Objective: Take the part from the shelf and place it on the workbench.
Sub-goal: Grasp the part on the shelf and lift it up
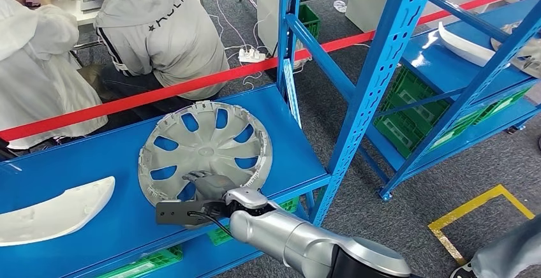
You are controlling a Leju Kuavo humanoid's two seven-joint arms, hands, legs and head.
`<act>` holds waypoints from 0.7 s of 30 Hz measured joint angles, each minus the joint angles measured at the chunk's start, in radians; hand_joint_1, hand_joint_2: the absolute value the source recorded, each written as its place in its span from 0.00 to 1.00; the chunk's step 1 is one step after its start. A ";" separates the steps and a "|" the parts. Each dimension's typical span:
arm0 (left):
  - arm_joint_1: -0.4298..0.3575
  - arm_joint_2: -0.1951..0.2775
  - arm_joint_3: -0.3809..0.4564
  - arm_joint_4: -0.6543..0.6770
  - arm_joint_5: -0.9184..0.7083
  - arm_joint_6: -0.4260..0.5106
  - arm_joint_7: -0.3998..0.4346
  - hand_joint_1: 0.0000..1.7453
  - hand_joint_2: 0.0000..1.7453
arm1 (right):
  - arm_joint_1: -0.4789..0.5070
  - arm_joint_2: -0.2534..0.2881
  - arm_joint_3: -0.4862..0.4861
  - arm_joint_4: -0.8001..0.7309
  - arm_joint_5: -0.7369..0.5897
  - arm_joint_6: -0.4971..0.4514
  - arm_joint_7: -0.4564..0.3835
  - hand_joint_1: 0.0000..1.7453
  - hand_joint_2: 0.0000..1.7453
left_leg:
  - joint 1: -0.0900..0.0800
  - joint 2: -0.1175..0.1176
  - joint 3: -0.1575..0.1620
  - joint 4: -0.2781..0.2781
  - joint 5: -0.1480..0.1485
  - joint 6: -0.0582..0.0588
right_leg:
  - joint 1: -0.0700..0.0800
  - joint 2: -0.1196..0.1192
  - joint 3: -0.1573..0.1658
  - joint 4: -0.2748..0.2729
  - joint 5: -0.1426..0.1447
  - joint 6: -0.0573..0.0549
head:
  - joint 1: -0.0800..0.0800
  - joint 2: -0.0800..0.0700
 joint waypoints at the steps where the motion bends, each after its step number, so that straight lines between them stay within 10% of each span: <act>1: -0.001 0.000 0.000 0.000 -0.002 -0.002 0.001 0.00 0.00 | 0.000 -0.001 0.000 0.002 0.002 -0.003 -0.001 0.00 1.00 | 0.000 0.000 0.000 0.000 0.000 0.000 | 0.000 0.000 0.000 0.000 0.000 0.000 | 0.000 0.000; 10: -0.005 0.000 0.000 0.000 -0.001 -0.004 0.006 0.00 0.00 | 0.003 -0.009 -0.008 0.009 0.011 -0.009 -0.014 0.00 1.00 | 0.000 0.000 0.000 0.000 0.000 0.000 | 0.000 0.000 0.000 0.000 0.000 0.000 | 0.000 0.000; 14: -0.005 0.000 0.000 0.000 0.000 -0.004 0.006 0.00 0.00 | 0.004 -0.010 -0.010 0.010 0.011 -0.007 -0.014 1.00 1.00 | 0.000 0.000 0.000 0.000 0.000 0.000 | 0.000 0.000 0.000 0.000 0.000 0.000 | 0.000 0.000; 21: -0.004 0.000 0.000 0.000 0.000 -0.004 0.006 0.00 0.00 | 0.005 -0.010 -0.038 0.010 0.006 0.003 -0.014 1.00 1.00 | 0.000 0.000 0.001 0.000 0.000 0.000 | 0.000 0.000 0.001 0.000 0.000 0.000 | 0.000 0.000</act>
